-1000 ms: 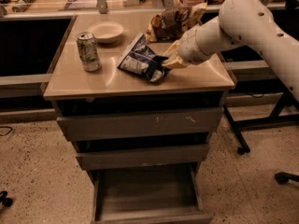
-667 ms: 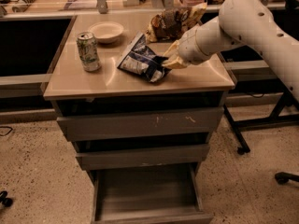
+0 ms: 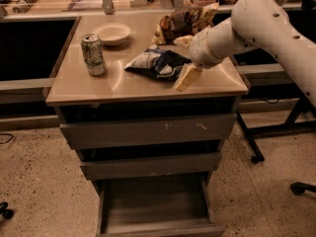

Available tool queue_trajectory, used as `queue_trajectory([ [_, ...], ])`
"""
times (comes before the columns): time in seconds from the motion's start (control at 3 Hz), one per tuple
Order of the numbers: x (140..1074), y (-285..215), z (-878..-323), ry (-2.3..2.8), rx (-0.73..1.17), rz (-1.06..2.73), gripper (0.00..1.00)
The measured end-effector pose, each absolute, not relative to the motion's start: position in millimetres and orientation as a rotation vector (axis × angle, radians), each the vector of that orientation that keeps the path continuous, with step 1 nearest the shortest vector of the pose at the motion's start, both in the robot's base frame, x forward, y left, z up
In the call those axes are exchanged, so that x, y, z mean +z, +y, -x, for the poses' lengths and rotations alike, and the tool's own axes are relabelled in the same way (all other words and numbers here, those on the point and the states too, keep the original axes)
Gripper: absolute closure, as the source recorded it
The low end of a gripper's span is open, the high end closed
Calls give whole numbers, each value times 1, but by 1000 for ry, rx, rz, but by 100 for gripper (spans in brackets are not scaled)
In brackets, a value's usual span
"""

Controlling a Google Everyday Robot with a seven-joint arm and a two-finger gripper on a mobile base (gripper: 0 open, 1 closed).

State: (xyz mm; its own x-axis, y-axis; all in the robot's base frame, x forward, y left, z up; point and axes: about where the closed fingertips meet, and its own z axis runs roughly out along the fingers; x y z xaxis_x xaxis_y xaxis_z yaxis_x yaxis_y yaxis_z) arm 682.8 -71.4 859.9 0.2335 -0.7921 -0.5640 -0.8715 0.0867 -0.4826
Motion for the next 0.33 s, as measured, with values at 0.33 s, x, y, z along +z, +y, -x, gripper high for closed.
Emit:
queue_trajectory([
  [0.33,860,-71,-683,1559,124,1702,0],
])
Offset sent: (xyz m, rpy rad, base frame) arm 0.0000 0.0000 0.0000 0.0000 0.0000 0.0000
